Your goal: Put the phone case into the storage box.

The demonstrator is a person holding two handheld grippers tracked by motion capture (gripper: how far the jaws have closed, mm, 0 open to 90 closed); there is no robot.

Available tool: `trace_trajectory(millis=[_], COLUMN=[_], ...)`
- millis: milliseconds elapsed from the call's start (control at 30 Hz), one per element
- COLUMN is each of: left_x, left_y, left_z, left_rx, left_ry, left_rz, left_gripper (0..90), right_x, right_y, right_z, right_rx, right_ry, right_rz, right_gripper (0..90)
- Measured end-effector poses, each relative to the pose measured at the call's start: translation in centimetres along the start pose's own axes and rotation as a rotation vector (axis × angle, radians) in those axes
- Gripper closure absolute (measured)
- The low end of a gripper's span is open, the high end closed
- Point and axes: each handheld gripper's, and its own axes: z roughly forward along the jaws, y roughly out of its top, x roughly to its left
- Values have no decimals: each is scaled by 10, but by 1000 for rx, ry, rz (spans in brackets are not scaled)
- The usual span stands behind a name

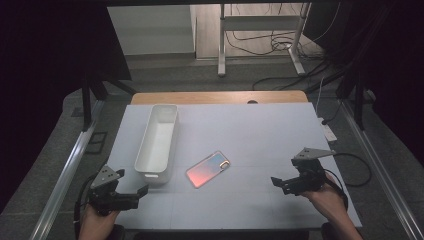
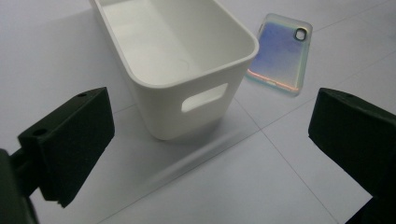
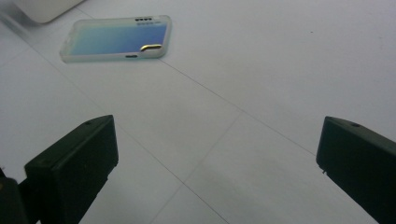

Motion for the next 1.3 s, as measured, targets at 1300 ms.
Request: trace_trajectory(millis=[1300], left_x=[1], left_y=[-1], left_z=[-1], left_rx=[-10], left_ry=[-1], left_rz=[-7], left_gripper=[6], right_x=[19], right_y=[38], right_z=[53], right_rx=[55], right_ry=[79], right_rz=[-94], right_gripper=[0])
